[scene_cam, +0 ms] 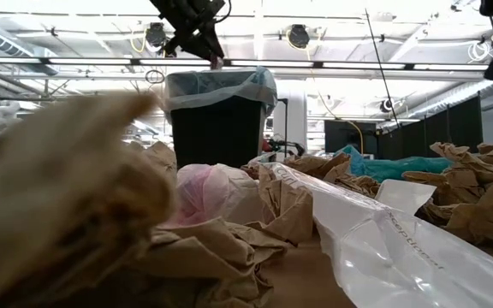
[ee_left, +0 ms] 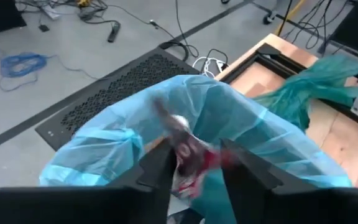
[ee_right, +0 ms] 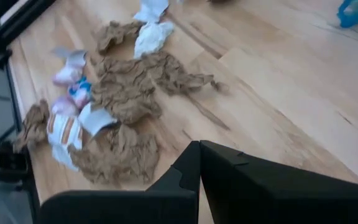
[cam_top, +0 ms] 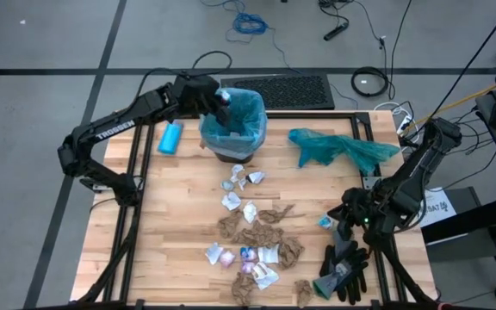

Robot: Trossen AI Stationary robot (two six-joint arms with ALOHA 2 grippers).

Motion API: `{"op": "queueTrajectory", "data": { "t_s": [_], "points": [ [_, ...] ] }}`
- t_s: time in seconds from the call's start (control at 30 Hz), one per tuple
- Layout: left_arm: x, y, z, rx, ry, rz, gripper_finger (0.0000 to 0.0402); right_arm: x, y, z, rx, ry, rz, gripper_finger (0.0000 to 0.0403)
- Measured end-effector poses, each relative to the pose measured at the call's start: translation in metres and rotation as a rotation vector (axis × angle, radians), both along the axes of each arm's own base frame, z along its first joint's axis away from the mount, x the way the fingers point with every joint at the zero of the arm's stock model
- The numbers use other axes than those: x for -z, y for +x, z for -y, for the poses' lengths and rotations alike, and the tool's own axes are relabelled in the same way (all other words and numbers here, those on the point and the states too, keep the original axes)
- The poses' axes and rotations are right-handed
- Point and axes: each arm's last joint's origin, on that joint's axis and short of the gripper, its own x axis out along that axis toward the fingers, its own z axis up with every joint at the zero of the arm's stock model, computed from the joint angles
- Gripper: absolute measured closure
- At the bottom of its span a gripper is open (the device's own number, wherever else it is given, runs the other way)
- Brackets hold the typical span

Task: Place trash/remove bag and relplace
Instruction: Put the black paper trash into the trash bin, then put the brown paper trash into the trash bin

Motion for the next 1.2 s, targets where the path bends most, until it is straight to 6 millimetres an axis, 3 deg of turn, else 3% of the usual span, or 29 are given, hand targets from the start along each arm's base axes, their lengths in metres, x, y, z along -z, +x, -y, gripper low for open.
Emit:
{"op": "queueTrajectory", "data": {
  "t_s": [0.13, 0.3, 0.43, 0.63, 0.8, 1.03, 1.2],
  "points": [
    [0.000, -0.001, -0.002, -0.001, -0.010, 0.004, 0.0239, 0.000, 0.006, 0.006, 0.055, -0.002, 0.002, 0.0403],
    [0.000, -0.001, 0.000, 0.040, -0.034, 0.013, 0.0234, 0.000, 0.013, 0.014, 0.092, -0.029, -0.006, 0.0403],
    [-0.004, -0.004, 0.015, 0.109, -0.126, 0.049, 0.0234, -0.001, 0.017, 0.018, 0.092, -0.057, -0.009, 0.0403],
    [-0.010, -0.008, 0.058, 0.155, -0.212, 0.034, 0.0252, -0.003, 0.022, 0.018, 0.007, -0.118, -0.009, 0.0403],
    [-0.006, 0.001, 0.106, 0.218, -0.318, 0.007, 0.0279, -0.003, 0.021, 0.017, -0.058, -0.148, -0.035, 0.0403],
    [0.009, 0.019, 0.168, 0.213, -0.402, -0.032, 0.0286, -0.004, 0.018, 0.016, -0.197, -0.139, -0.092, 0.0403],
    [0.034, 0.038, 0.204, 0.144, -0.533, -0.081, 0.0286, -0.006, 0.018, 0.016, -0.226, -0.151, -0.075, 0.0403]
  ]
}}
